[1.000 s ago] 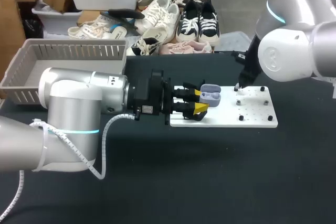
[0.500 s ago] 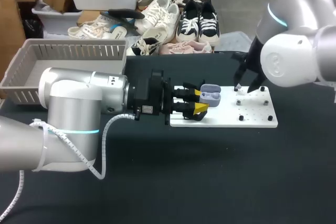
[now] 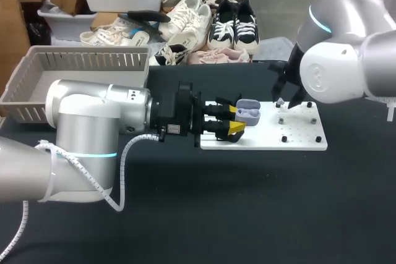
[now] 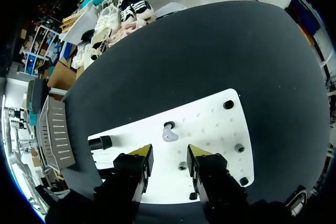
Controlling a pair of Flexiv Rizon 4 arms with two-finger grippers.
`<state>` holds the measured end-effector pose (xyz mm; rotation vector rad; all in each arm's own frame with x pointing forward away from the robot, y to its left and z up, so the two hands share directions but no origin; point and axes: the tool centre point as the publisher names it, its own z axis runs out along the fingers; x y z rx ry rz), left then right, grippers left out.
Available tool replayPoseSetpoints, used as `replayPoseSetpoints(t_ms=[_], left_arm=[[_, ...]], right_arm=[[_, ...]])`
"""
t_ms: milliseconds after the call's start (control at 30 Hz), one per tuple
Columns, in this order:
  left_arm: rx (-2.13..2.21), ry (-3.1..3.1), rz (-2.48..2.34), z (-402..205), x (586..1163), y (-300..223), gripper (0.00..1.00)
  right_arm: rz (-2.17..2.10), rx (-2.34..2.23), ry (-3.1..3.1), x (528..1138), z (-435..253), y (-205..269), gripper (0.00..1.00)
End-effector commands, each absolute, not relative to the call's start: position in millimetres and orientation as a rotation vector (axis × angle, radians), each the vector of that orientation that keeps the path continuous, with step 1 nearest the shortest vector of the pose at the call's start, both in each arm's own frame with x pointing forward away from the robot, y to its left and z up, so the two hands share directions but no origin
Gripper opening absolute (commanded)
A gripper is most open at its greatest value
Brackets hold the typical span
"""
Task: Pick up each earbud case from the left stands, insert the matching earbuds, close the lid, and place the case in the box.
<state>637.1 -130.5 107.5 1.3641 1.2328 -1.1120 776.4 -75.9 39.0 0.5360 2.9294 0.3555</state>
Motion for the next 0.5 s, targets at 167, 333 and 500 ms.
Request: replayPoseSetpoints(t_ms=[167, 333, 500], left_arm=[[1.359, 1.233, -1.107, 106.9, 635.7, -130.9, 0.00], [1.359, 1.233, -1.107, 106.9, 635.7, -130.9, 0.00], [1.359, 1.233, -1.107, 106.9, 635.7, -130.9, 0.00]], right_arm=[[0.356, 0.537, 2.938, 781.8, 34.5, -74.1, 0.38], [0.354, 0.539, 2.941, 782.7, 31.2, -74.1, 0.38], [0.350, 0.542, 2.941, 785.3, 30.2, -74.3, 0.37]])
